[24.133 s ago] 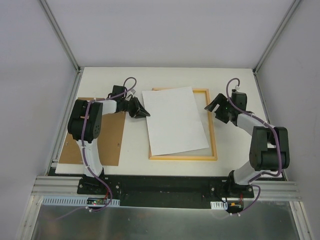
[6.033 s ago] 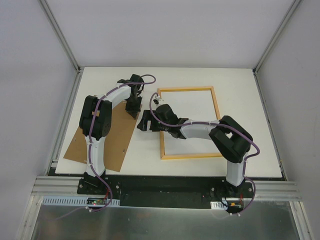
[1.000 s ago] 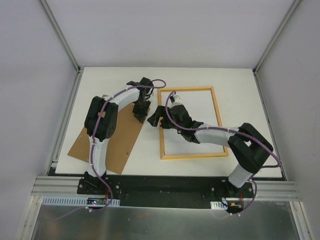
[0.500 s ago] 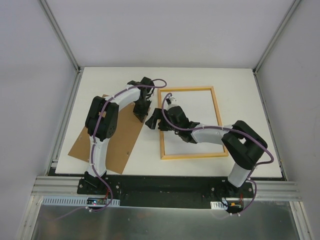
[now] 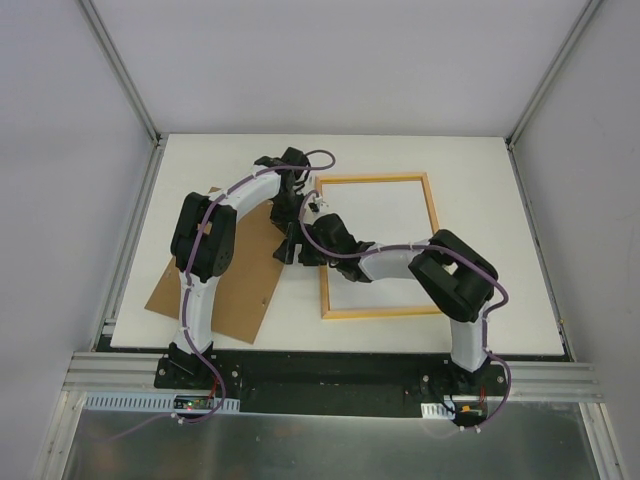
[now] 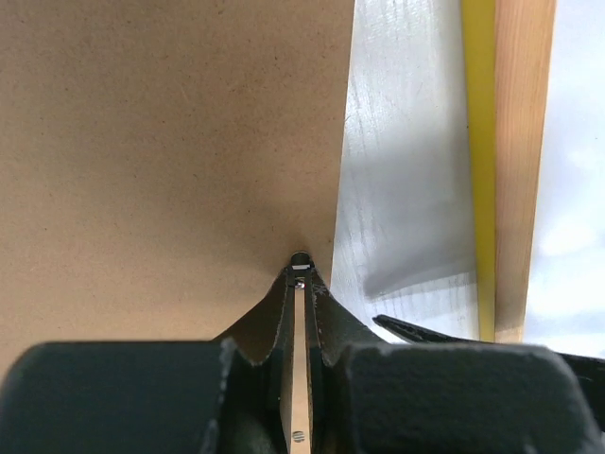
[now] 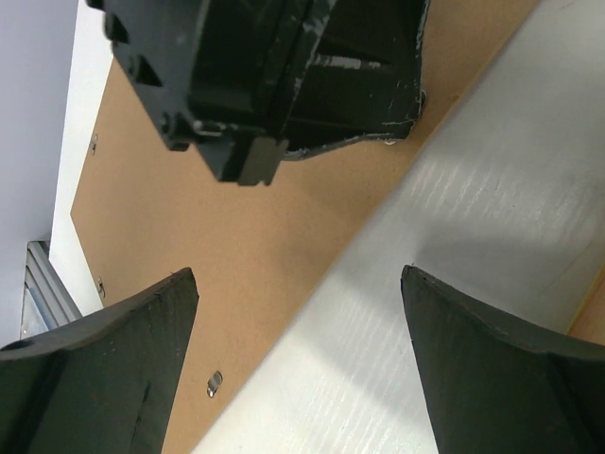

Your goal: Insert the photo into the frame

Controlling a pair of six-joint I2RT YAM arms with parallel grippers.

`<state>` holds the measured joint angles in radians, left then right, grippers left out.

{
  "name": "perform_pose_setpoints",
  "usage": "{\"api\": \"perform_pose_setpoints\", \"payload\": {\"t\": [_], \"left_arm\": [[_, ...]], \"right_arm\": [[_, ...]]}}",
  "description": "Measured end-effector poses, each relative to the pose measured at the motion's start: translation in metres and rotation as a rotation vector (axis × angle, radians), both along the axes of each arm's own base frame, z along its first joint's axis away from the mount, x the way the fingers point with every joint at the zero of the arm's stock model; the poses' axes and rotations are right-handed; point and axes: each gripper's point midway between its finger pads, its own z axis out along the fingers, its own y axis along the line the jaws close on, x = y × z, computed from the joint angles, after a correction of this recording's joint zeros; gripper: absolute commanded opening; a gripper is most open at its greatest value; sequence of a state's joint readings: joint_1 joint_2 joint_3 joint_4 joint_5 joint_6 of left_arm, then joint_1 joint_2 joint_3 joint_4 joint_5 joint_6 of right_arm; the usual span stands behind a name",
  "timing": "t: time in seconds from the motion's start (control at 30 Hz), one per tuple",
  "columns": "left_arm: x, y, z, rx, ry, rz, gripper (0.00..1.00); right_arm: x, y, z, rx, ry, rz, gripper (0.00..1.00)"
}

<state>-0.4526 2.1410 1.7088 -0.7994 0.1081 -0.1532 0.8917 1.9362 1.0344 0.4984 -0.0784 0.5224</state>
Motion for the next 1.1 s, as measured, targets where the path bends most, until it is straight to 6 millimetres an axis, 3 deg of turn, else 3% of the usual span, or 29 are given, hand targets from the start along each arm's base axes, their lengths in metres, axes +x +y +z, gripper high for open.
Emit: {"api": "perform_pose_setpoints", "payload": {"t": [0.37, 0.6, 0.67, 0.87, 1.0, 1.03, 1.1], "left_arm": [[0.004, -0.005, 0.007, -0.022, -0.009, 0.001, 0.00], [0.006, -0.007, 0.012, -0.029, -0.015, 0.001, 0.00], [0.009, -0.008, 0.015, -0.031, -0.024, 0.002, 0.00], [0.020, -0.004, 0.026, -0.025, -0.055, 0.025, 0.02], [0.024, -0.004, 0.042, -0.023, -0.063, 0.035, 0.47], [0.027, -0.005, 0.049, -0.029, -0.074, 0.037, 0.58], [0.037, -0.013, 0.069, -0.056, -0.119, 0.046, 0.68]], "right_arm": [[0.004, 0.009, -0.008, 0.010, 0.023, 0.001, 0.90], [0.016, 0.026, -0.007, 0.073, 0.008, -0.010, 0.87], [0.022, 0.032, -0.007, 0.106, 0.003, -0.021, 0.78], [0.038, 0.038, -0.013, 0.186, -0.002, -0.061, 0.30], [0.044, 0.035, -0.009, 0.239, 0.027, -0.104, 0.04], [0.045, 0.035, -0.005, 0.261, 0.036, -0.113, 0.01], [0.044, 0.036, 0.011, 0.318, 0.052, -0.125, 0.01]]}}
